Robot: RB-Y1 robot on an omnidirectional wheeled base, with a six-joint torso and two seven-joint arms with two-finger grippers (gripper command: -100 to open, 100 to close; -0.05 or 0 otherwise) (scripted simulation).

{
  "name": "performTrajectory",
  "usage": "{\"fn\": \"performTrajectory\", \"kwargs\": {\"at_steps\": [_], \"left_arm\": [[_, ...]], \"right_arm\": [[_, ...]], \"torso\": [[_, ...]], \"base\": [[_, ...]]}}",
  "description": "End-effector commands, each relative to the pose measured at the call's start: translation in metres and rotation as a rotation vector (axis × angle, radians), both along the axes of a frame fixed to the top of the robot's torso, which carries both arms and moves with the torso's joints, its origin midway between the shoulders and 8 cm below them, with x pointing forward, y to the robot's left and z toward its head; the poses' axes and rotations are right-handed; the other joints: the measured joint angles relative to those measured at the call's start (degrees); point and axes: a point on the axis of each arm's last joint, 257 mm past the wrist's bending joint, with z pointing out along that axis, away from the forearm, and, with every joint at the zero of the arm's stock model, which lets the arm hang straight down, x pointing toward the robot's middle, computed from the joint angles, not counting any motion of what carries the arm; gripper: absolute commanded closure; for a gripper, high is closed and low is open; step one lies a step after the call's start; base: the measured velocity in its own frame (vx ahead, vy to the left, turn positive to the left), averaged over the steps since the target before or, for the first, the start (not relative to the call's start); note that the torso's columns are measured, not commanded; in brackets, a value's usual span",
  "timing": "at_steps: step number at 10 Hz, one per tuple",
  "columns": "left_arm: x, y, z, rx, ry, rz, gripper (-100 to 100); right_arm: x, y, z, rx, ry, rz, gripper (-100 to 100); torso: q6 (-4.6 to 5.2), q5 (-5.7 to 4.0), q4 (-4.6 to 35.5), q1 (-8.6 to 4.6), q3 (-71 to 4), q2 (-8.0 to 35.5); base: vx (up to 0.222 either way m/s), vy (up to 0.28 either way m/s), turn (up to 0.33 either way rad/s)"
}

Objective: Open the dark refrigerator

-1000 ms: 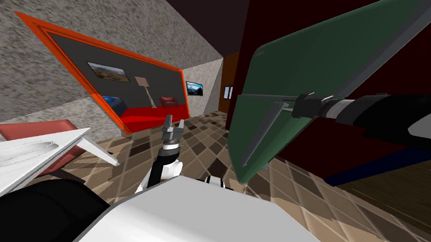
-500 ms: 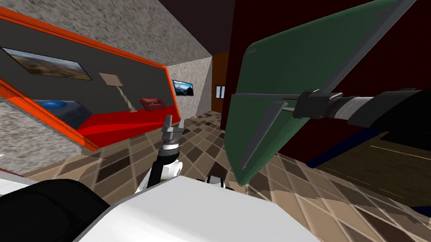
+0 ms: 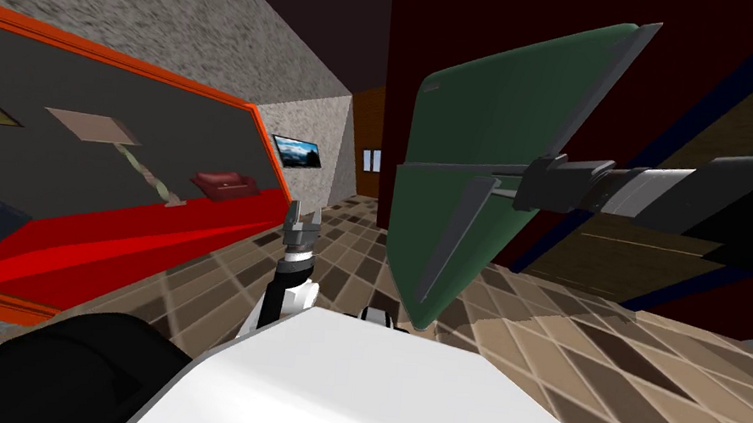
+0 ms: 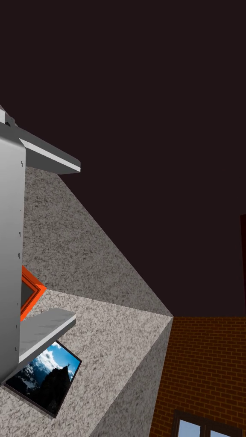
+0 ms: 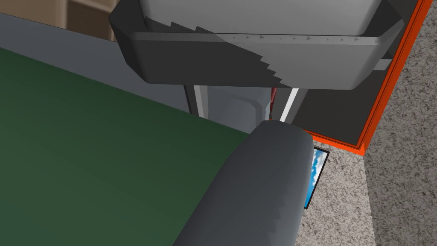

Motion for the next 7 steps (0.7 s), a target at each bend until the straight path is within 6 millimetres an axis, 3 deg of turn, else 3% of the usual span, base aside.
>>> {"fn": "performTrajectory", "kwargs": {"at_steps": [1,3,4,7], "left_arm": [[0.000,0.000,0.000,0.000,0.000,0.000,0],[0.000,0.000,0.000,0.000,0.000,0.000,0],[0.000,0.000,0.000,0.000,0.000,0.000,0],[0.000,0.000,0.000,0.000,0.000,0.000,0]], "right_arm": [[-0.015,0.016,0.003,0.001,-0.012,0.025,100],[-0.016,0.017,0.005,0.001,-0.017,0.027,100],[-0.030,0.030,0.003,-0.002,-0.017,0.047,100],[-0.043,0.042,0.000,-0.007,-0.015,0.065,100]], "torso": [[0.24,-0.06,0.0,0.05,0.1,0.0],[-0.03,-0.17,0.0,-0.52,-0.1,-0.1],[0.07,-0.20,0.1,-0.65,-0.2,-0.2],[0.33,-0.09,0.1,0.15,0.3,0.2]], "base": [[0.080,0.204,-0.211],[0.011,0.047,0.040],[0.105,0.110,-0.325],[0.103,0.196,-0.310]]}}
